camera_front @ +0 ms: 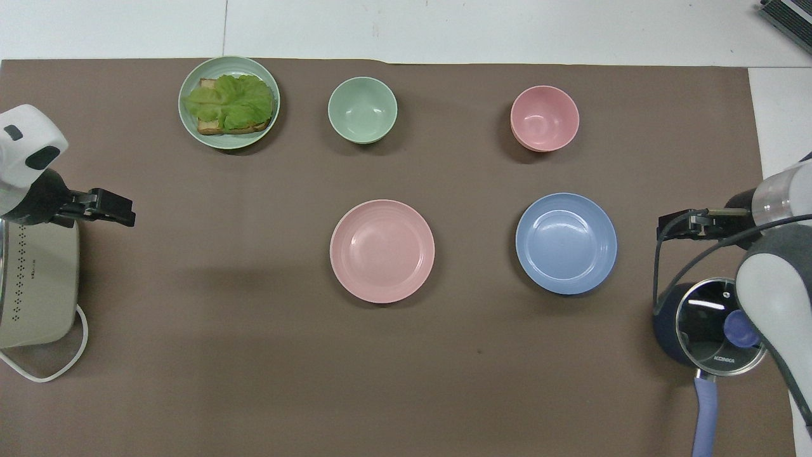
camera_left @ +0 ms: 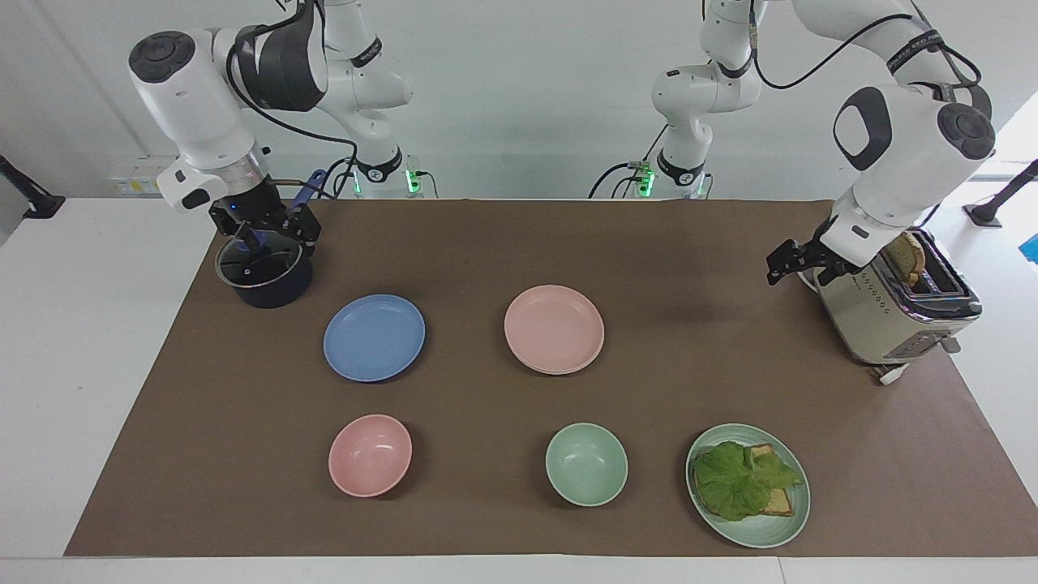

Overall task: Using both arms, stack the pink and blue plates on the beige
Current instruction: 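Reach the right gripper to the blue plate rim and grasp it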

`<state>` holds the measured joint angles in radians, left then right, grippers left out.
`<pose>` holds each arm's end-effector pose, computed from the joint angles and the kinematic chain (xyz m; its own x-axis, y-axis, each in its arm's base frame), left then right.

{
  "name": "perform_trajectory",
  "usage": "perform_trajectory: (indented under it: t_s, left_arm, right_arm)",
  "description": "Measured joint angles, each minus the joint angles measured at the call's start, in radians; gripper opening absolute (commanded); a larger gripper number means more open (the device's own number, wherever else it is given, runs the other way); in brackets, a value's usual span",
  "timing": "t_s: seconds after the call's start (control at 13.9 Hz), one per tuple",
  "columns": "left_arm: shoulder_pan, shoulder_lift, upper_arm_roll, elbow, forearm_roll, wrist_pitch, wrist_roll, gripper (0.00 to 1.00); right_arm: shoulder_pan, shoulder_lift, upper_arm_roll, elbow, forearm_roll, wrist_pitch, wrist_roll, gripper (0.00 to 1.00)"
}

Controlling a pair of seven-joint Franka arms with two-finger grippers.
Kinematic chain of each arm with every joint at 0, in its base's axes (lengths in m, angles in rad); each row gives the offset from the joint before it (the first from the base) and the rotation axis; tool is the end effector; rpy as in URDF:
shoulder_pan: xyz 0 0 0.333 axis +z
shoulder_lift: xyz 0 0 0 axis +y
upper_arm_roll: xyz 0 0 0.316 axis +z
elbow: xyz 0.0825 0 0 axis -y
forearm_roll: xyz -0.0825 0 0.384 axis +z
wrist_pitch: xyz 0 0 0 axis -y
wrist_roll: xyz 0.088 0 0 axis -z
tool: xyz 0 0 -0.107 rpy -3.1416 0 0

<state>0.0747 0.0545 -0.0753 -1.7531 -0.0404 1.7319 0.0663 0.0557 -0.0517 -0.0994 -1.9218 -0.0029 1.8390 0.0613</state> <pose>0.5719 -0.0032 0.5210 0.9955 -0.0605 -0.0726 -0.0571 -0.9972 0.0483 0.5414 -0.0247 0.5086 0.9941 -0.1037 -0.0314 -0.1038 -0.9946 -0.0004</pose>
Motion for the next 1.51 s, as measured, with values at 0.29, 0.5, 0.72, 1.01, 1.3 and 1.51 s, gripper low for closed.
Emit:
perform_trajectory:
  t_s: [0.29, 0.5, 0.72, 1.01, 1.3, 1.51]
  left_arm:
    - [0.000, -0.038, -0.003, 0.079, 0.016, -0.089, 0.000, 1.00]
    - [-0.001, -0.073, -0.004, 0.149, 0.016, -0.170, -0.006, 1.00]
    - [-0.003, -0.081, -0.016, 0.194, 0.016, -0.219, -0.059, 1.00]
    - [-0.004, -0.081, -0.022, 0.196, 0.016, -0.221, -0.067, 1.00]
    - [-0.003, -0.082, -0.018, 0.196, 0.016, -0.221, -0.073, 1.00]
    - [-0.002, -0.082, -0.007, 0.196, 0.016, -0.221, -0.076, 1.00]
  right_arm:
    - [0.000, 0.075, 0.000, -0.025, 0.004, 0.105, 0.000, 1.00]
    - [0.001, 0.123, 0.001, -0.047, 0.010, 0.190, 0.000, 1.00]
    - [0.002, 0.166, 0.002, -0.073, 0.031, 0.263, -0.013, 1.00]
    - [0.003, 0.226, 0.003, -0.114, 0.078, 0.340, -0.068, 1.00]
    - [-0.010, 0.260, 0.001, -0.172, 0.149, 0.409, -0.179, 1.00]
    - [-0.016, 0.282, 0.000, -0.190, 0.179, 0.427, -0.231, 0.96]
